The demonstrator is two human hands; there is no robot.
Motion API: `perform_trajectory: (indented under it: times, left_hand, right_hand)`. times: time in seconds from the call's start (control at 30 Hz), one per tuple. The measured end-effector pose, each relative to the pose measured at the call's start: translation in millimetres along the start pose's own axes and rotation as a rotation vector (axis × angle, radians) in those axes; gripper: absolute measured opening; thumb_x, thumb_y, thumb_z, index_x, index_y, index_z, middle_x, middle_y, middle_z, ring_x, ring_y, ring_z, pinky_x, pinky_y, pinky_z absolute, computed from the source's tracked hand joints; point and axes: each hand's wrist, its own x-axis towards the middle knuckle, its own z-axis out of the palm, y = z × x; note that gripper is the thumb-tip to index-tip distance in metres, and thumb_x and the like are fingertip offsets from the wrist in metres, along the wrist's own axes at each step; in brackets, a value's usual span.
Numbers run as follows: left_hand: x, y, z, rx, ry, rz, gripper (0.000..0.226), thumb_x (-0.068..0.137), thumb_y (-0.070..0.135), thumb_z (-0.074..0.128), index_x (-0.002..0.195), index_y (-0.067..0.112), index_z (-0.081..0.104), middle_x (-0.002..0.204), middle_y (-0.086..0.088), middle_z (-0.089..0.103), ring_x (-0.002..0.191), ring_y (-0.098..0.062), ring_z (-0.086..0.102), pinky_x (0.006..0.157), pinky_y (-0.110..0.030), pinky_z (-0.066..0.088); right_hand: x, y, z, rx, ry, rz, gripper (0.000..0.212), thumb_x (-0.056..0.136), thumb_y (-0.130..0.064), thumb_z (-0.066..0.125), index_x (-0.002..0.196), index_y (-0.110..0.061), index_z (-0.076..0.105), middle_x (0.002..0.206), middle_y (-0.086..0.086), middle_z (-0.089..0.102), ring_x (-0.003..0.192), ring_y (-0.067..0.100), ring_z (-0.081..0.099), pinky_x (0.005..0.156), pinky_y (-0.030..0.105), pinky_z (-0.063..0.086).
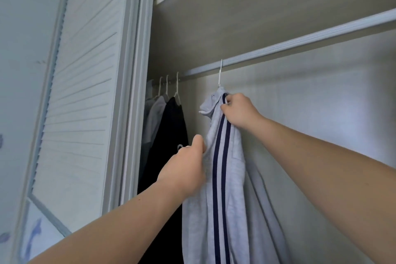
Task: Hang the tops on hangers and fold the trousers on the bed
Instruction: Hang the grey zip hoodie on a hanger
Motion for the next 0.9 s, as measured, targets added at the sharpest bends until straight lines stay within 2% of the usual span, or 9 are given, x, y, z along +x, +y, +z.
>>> perform_trajectory:
  times: [0.23,0.4,0.6,0.7,0.73,0.8,0.87,0.9]
  left_hand:
    - [18,-40,5,0.152,0.021,-0.133,0.023,0.094,0.003,0.044,0.099,0.021,0.032,0.083,-0.006,0.055,0.060,-0.021,0.046,0.052,-0.037,0.037]
    - [31,-47,4,0.293,-0.023,-0.214,0.030,0.087,-0.008,0.045,0.099,0.017,0.032,0.076,-0.005,0.047,0.055,-0.018,0.038,0.047,-0.032,0.027]
    - [38,-55,7,0.376,-0.109,-0.345,0.032,0.086,-0.012,0.044,0.099,0.015,0.032,0.081,-0.005,0.043,0.060,-0.018,0.042,0.048,-0.031,0.030]
    - [37,-56,9,0.421,-0.155,-0.365,0.031,0.087,-0.012,0.045,0.103,0.013,0.036,0.083,-0.003,0.040,0.063,-0.019,0.044,0.054,-0.032,0.036]
    - [36,-56,11,0.445,-0.170,-0.359,0.030,0.087,-0.012,0.046,0.104,0.012,0.038,0.083,-0.003,0.039,0.063,-0.019,0.044,0.054,-0.032,0.036]
    - [30,-54,12,0.499,-0.173,-0.323,0.029,0.086,-0.012,0.049,0.102,0.012,0.041,0.085,-0.002,0.040,0.062,-0.018,0.044,0.052,-0.030,0.035]
    - [22,-51,9,0.543,-0.139,-0.256,0.025,0.089,-0.007,0.048,0.103,0.014,0.043,0.093,0.001,0.043,0.064,-0.016,0.042,0.051,-0.026,0.033]
    - [16,-48,6,0.559,-0.114,-0.206,0.022,0.092,-0.002,0.049,0.107,0.014,0.045,0.100,0.002,0.046,0.070,-0.016,0.044,0.054,-0.026,0.036]
  right_hand:
    - [41,6,77,0.139,-0.075,-0.052,0.032,0.096,-0.015,0.055,0.067,-0.010,0.042,0.064,0.009,0.046,0.058,0.024,0.041,0.054,0.031,0.032]
    - [64,8,123,0.216,-0.093,-0.063,0.036,0.096,-0.015,0.054,0.063,-0.013,0.041,0.063,0.003,0.047,0.056,0.018,0.043,0.049,0.028,0.031]
    - [74,7,157,0.285,-0.124,-0.074,0.033,0.098,-0.022,0.056,0.068,-0.012,0.046,0.067,0.003,0.049,0.059,0.017,0.045,0.051,0.029,0.029]
    - [68,8,160,0.331,-0.140,-0.073,0.023,0.099,-0.026,0.055,0.083,-0.010,0.057,0.073,0.002,0.055,0.065,0.020,0.052,0.053,0.027,0.034]
    - [65,8,159,0.345,-0.147,-0.074,0.021,0.099,-0.028,0.055,0.093,-0.008,0.061,0.075,0.004,0.057,0.067,0.021,0.053,0.054,0.027,0.036]
    - [53,7,152,0.378,-0.165,-0.087,0.031,0.100,-0.029,0.056,0.120,-0.006,0.062,0.085,0.009,0.063,0.073,0.024,0.057,0.062,0.031,0.043]
    - [40,6,144,0.403,-0.180,-0.085,0.043,0.101,-0.031,0.054,0.138,-0.008,0.052,0.114,0.016,0.066,0.101,0.031,0.063,0.084,0.037,0.050]
    - [33,4,139,0.410,-0.179,-0.085,0.047,0.102,-0.033,0.052,0.144,-0.012,0.046,0.132,0.015,0.060,0.119,0.032,0.058,0.096,0.039,0.046]
